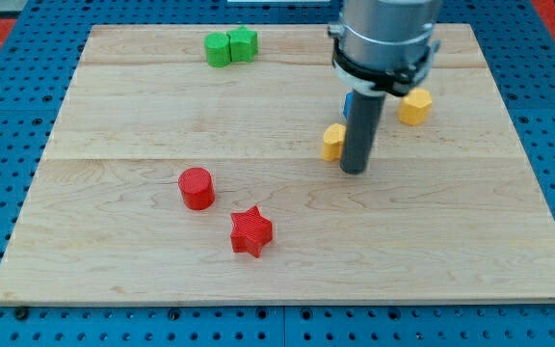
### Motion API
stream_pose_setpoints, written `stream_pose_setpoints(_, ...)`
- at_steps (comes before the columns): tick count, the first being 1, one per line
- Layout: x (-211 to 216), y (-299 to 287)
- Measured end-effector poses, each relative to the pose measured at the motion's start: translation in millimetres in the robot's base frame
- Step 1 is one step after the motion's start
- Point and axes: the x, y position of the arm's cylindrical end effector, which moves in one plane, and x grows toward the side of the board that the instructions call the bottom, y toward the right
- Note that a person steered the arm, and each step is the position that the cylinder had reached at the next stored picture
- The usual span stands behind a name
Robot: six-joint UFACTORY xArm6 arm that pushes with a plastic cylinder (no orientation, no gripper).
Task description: Slide the yellow hexagon towards top center
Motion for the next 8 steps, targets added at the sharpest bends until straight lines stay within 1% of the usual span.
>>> stream_pose_setpoints(1, -28.1, -48.5)
stream_pose_setpoints(2, -14.5, -33.8)
stream_pose_setpoints(3, -34.2, 34.7)
stream_pose_setpoints(4, -60.2, 120.3)
stream_pose_setpoints(5, -76.4, 165.8)
stream_pose_setpoints(6, -89.5, 155.7)
stream_pose_setpoints(7, -89.7, 63.8)
stream_pose_setpoints(8, -94.1, 1.3)
